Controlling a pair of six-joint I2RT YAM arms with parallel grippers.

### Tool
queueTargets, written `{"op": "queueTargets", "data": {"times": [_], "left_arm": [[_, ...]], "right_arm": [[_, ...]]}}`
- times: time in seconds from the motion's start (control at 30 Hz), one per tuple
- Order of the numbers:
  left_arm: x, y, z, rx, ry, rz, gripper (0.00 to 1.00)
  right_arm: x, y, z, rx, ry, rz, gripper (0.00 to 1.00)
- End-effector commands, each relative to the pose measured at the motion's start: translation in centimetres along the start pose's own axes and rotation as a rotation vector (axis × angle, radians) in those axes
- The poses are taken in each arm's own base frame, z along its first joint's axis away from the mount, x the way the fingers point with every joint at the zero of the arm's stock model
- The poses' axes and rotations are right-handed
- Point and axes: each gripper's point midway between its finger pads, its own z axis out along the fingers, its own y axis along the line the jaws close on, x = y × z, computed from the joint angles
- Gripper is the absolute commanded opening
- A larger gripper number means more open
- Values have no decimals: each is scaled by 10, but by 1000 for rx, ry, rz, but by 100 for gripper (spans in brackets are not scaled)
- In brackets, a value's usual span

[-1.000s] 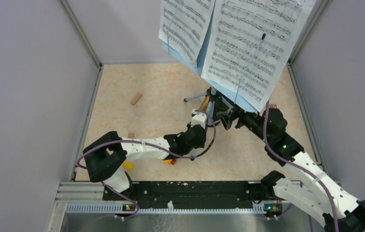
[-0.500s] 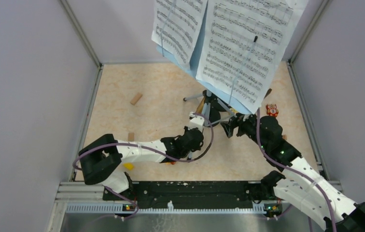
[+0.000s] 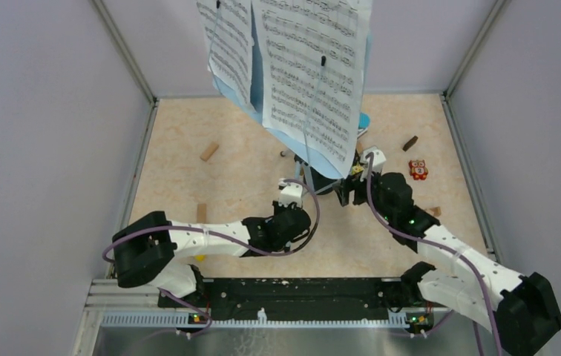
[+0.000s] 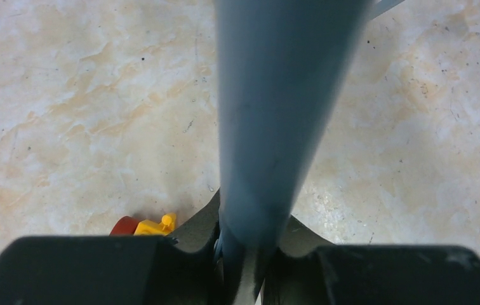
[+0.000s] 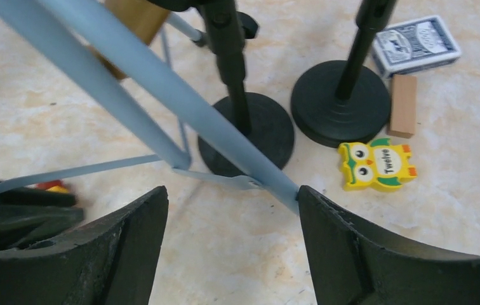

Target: Pack up the instrument practice props

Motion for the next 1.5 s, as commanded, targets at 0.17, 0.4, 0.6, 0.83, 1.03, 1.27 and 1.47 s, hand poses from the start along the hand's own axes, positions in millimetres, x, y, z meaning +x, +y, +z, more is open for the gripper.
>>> {"op": "queueTargets", "data": {"times": [0.17,0.4,0.6,0.83,1.03,1.27,1.47], "left_arm": [[52,2,-7,-25,183,78,0],[53,0,-5,-18,190,98,0],[55,-6,2,-16,197,119,11],[65,-1,16,-43,204,99,0],[71,21,46,-63,251,62,0],[57,35,77,-105,235,105,0],[62,40,80,-126,244,124,0]], "right_arm": [[-7,-16,37,93,-95,-10,59],[14,-26,54,106,-72,-21,42],[40,-27,69,86,-38,-14,0],[61,-30,87,75,-7,25,0],[68,-35,111,70,-6,34,0],[58,-30,150,19,-28,10,0],[58,-24,153,-19,-38,-6,0]]}}
